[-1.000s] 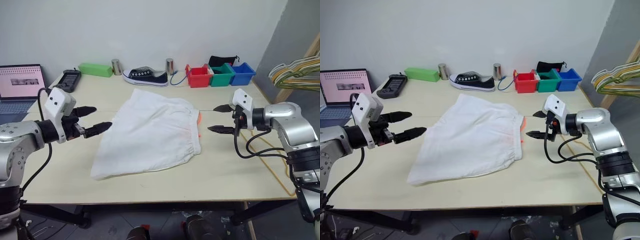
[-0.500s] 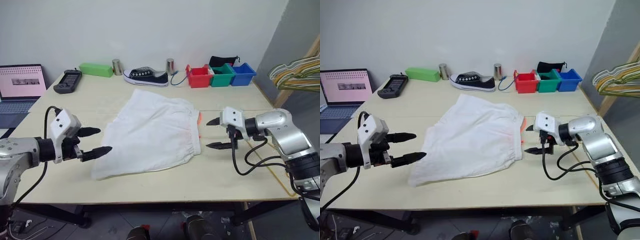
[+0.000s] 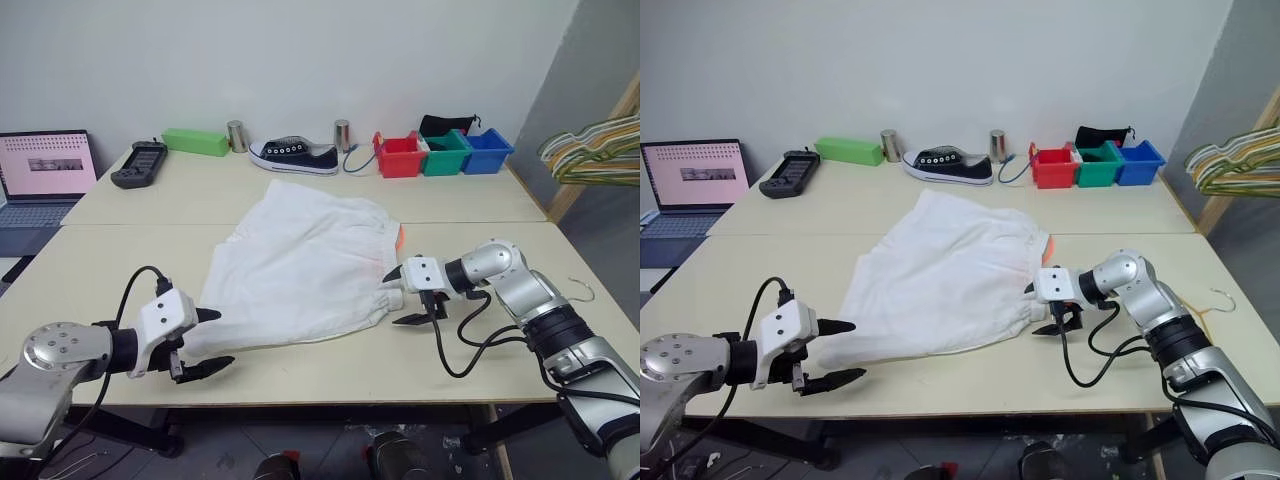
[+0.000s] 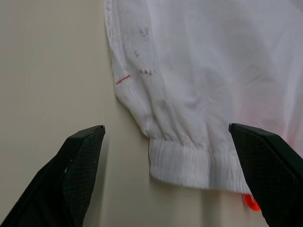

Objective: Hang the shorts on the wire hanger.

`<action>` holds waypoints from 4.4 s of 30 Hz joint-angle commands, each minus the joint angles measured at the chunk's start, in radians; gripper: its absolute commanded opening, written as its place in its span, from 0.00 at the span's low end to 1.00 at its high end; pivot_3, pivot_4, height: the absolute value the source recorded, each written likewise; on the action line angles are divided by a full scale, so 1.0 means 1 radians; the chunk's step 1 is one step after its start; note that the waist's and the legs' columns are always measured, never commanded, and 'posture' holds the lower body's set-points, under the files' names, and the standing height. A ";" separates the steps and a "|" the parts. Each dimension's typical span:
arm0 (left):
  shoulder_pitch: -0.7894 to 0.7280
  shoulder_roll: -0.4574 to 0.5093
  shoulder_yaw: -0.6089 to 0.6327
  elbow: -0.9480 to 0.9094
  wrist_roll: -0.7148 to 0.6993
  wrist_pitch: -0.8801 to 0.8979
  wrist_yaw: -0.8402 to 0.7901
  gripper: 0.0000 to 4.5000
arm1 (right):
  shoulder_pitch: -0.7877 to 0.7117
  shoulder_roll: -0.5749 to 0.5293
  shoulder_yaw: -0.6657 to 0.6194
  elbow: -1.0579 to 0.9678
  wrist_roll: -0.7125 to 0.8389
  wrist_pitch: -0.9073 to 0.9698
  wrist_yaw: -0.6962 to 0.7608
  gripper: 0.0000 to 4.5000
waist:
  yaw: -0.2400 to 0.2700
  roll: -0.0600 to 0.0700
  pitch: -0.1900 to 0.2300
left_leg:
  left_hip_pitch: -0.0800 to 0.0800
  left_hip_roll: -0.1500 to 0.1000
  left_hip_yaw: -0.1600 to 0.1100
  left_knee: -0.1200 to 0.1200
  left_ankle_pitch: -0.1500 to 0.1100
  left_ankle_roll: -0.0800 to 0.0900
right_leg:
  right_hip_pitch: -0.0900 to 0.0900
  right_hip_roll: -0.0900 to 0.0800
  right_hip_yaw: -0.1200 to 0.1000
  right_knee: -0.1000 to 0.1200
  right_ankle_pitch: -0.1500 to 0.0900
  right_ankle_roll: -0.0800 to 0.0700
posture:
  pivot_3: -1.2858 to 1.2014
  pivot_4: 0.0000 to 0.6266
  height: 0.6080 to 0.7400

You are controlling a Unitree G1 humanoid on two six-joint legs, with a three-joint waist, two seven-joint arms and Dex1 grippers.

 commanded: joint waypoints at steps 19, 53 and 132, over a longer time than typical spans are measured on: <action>-0.166 -0.115 -0.134 0.289 0.159 -0.211 0.061 0.63 | -0.129 0.084 0.036 0.327 -0.182 -0.228 -0.111 0.54 | 0.008 -0.002 -0.011 | 0.016 0.000 -0.001 -0.002 0.000 0.000 | 0.016 0.000 0.000 0.000 0.000 0.000 | 0.49 0.00 1.00; -0.031 0.031 -0.133 0.138 0.123 -0.161 -0.133 0.13 | 0.224 -0.123 0.029 -0.398 0.029 0.214 0.202 0.16 | 0.029 -0.002 -0.011 | 0.026 0.001 0.000 -0.011 -0.006 -0.009 | 0.016 -0.002 -0.002 -0.001 -0.011 -0.008 | 0.49 0.03 1.00; -0.646 -0.464 -0.453 -0.131 -0.025 0.250 0.137 1.00 | 0.438 -0.387 -0.368 -0.125 0.148 0.819 -0.342 0.00 | -0.181 -0.027 -0.017 | 0.026 -0.002 -0.002 -0.009 -0.009 -0.013 | 0.034 -0.003 -0.001 -0.021 -0.018 0.003 | 0.41 0.05 1.00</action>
